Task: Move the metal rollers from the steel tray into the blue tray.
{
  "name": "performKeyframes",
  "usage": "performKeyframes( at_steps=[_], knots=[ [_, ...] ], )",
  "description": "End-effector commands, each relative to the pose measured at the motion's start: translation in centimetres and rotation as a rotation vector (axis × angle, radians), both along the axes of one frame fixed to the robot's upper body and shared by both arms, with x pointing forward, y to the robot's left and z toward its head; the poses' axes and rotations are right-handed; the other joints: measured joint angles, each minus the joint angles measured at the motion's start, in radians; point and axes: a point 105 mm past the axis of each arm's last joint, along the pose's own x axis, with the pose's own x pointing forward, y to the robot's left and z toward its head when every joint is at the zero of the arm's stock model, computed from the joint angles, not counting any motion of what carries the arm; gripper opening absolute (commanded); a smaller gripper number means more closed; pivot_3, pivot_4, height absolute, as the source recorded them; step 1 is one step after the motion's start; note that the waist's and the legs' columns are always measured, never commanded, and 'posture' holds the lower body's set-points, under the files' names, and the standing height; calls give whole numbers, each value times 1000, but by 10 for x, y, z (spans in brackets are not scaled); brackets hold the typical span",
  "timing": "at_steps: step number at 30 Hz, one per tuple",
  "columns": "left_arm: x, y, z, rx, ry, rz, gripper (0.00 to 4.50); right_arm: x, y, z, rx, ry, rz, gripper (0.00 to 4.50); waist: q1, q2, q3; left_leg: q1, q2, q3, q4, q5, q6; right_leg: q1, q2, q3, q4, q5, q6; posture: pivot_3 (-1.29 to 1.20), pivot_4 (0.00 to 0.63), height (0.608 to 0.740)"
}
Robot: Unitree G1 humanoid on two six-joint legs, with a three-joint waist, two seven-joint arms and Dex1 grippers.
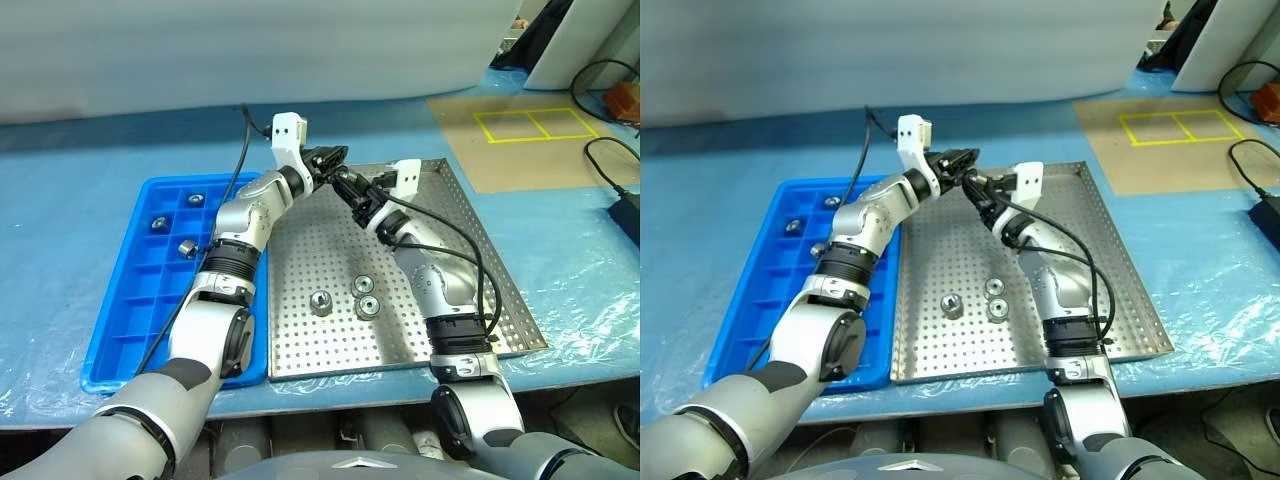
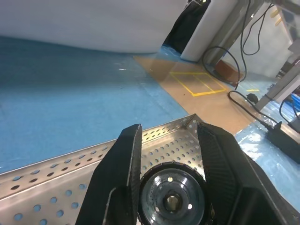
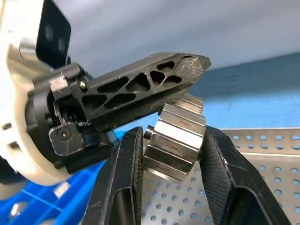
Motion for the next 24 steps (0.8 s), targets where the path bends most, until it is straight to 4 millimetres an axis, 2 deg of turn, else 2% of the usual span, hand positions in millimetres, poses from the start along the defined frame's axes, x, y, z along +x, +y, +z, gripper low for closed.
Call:
performKeyframes(
  at_steps=[1,5,10,14,16,19,21,24],
  knots=[
    [21,67,23,-27,-75,264,1604,-12,-29,46,162,-145,-3,1306,0,0,0,0,0,0,0,0,0,0,0,0,0,0,0,-223,150,740],
    [25,81,32,-84,-87,325,1604,-15,-41,61,347,-140,5,1306,-14,1,1,0,1,1,0,0,0,-1,1,0,0,1,-1,-223,150,740],
    [29,92,37,-118,-93,364,1604,-18,-43,73,442,-142,27,1306,3,1,1,2,1,0,-1,1,-1,-1,1,-1,0,2,-1,-221,150,740],
    [24,80,38,-115,-103,283,1604,-20,-31,73,411,-144,64,1306,6,1,1,2,-1,0,0,3,1,-1,-1,0,-1,3,0,-216,150,740],
    [18,67,35,-87,-113,199,1604,-20,-26,74,408,-143,76,1306,5,1,1,1,-2,0,0,3,1,-1,-2,0,-2,3,0,-211,150,740],
    [2,47,31,-27,-162,61,1604,-18,-22,75,412,-143,72,1306,4,1,1,0,-2,0,-1,4,-2,-2,-1,0,-2,3,0,-210,150,740],
    [-16,35,28,14,-227,-46,1604,-16,-20,75,408,-142,63,1306,3,1,1,-1,-1,0,-2,5,-3,-2,-1,0,-2,3,0,-207,150,740],
    [-39,27,15,114,-305,-161,1604,-13,-17,74,406,-138,58,1306,-1,1,1,-2,-1,1,-2,5,-4,-2,-1,0,-2,3,0,-207,150,740]
  ],
)
